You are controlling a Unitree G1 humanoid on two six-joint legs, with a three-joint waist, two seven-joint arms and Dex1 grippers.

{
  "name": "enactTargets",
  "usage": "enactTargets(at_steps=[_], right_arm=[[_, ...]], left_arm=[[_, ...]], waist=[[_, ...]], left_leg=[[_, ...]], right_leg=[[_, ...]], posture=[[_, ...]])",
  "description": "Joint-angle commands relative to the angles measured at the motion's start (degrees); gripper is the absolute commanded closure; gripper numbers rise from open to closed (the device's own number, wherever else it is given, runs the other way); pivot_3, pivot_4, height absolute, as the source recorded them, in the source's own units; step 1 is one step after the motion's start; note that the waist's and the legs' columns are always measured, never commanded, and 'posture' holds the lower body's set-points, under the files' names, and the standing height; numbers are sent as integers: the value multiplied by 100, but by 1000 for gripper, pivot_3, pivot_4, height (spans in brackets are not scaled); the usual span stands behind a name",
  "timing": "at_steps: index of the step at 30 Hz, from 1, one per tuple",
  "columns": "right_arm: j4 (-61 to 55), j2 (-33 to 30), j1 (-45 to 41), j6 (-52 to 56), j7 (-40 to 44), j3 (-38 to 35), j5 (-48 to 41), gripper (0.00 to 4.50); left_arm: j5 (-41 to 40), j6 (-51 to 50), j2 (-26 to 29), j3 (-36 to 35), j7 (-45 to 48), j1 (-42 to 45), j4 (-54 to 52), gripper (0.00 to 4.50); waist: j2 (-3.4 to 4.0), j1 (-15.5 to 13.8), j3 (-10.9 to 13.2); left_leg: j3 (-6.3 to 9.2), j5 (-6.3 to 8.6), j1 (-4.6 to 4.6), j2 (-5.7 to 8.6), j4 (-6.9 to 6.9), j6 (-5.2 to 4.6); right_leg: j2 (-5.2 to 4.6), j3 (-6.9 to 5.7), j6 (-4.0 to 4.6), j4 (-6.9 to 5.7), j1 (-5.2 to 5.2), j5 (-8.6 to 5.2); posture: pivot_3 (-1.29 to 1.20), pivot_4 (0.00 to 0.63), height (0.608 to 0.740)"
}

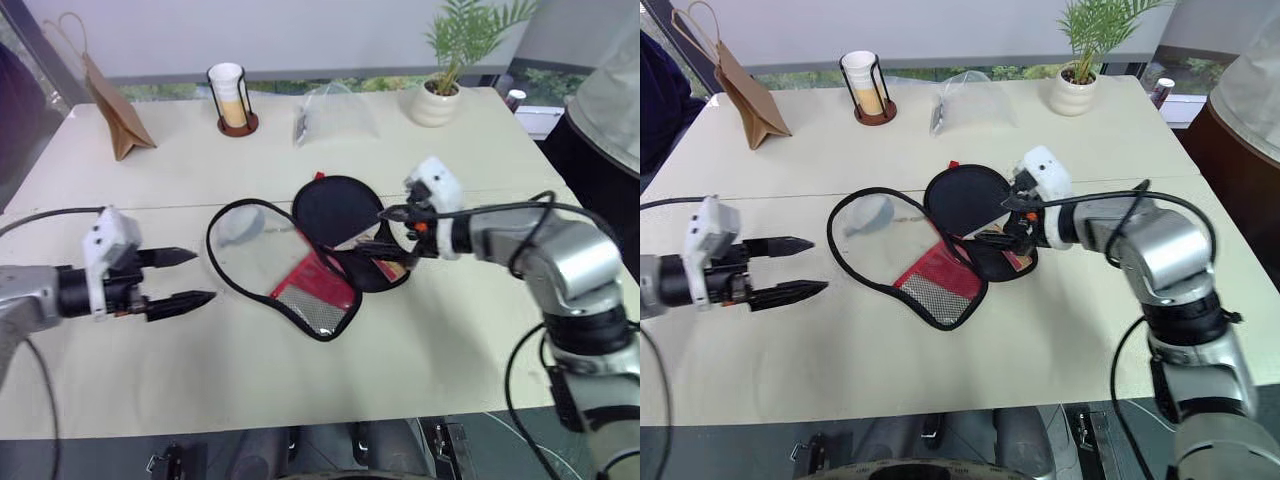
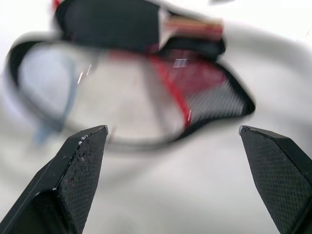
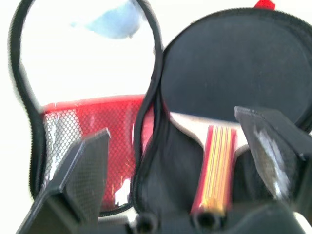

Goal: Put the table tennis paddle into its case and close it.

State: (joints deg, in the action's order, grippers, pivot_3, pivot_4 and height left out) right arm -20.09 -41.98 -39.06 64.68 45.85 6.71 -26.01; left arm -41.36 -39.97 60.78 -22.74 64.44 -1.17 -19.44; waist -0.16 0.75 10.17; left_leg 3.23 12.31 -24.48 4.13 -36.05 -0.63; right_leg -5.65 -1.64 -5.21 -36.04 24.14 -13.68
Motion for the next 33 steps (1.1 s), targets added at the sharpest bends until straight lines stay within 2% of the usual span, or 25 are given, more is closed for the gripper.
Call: enactTargets(at_steps=[1, 3, 7, 10, 15, 19, 23, 28, 29, 33], right_arm=[[94, -328, -25, -558, 395, -146, -9, 29], [241, -421, -69, -714, 458, -170, 36, 29], [441, -506, -187, -1002, 501, -206, 111, 29], [515, -528, -271, -1078, 533, -196, 134, 29], [480, -625, -300, -1117, 577, -224, 123, 29], [400, -704, -252, -1081, 546, -287, 105, 29], [336, -732, -234, -1029, 485, -368, 52, 29], [194, -735, -126, -980, 326, -484, 56, 29], [179, -730, -121, -974, 308, -486, 56, 29], [148, -798, -81, -983, 129, -740, 86, 29]], left_arm=[[360, 394, 289, -452, 539, -476, 234, 0], [613, 682, 342, -505, 688, -686, 463, 0], [1325, 1545, 58, 71, 452, -543, 1009, 0], [1785, 2242, -471, 594, 120, -131, 1385, 0], [2057, 2726, -1589, 1407, -265, 832, 1975, 0], [2070, 2753, -2062, 1779, -286, 1377, 2049, 0], [1665, 2265, -2303, 1918, -198, 1859, 1788, 0], [1219, 1688, -2644, 2052, -12, 3016, 1940, 0], [1209, 1650, -2665, 2054, -2, 3086, 1978, 0], [1854, 2191, -3455, 2700, -165, 4105, 3131, 0]], waist=[[0, 9, 0], [0, 15, 0], [3, -13, 1], [5, -48, 2], [-4, -134, 0], [-6, -148, -1], [-6, -141, -1], [-7, -159, 0], [-7, -147, 0], [-8, -165, 0]], left_leg=[[-1, 0, 1, 0, 0, 1], [-2, 1, 1, -5, 1, 1], [-2, 2, 0, -8, 6, 3], [-2, 2, -1, -2, 6, 4], [-3, 2, -7, 2, -3, 3], [-4, 1, -9, 2, -9, 2], [-4, 1, -9, 2, -8, 2], [0, -1, -12, 1, -14, 0], [1, -1, -12, 1, -18, 0], [-4, -1, -6, 3, -20, -2]], right_leg=[[-3, 1, 2, 2, 0, -1], [-4, 9, 4, 2, 6, -2], [-10, 10, 13, 3, 23, -7], [-19, 10, 13, 5, 23, -7], [-20, 9, 9, 2, 19, -3], [-18, 9, -11, -3, 6, 9], [-16, 9, -11, -4, 7, 9], [-8, 4, -13, -8, 6, 10], [-5, 2, -14, -7, 1, 10], [5, -2, -33, -7, -6, 21]], posture=[[0, 150, 734], [0, 150, 734], [0, 150, 734], [0, 150, 734], [0, 150, 734], [0, 150, 734], [0, 150, 734], [0, 150, 734], [0, 150, 734], [0, 150, 734]])
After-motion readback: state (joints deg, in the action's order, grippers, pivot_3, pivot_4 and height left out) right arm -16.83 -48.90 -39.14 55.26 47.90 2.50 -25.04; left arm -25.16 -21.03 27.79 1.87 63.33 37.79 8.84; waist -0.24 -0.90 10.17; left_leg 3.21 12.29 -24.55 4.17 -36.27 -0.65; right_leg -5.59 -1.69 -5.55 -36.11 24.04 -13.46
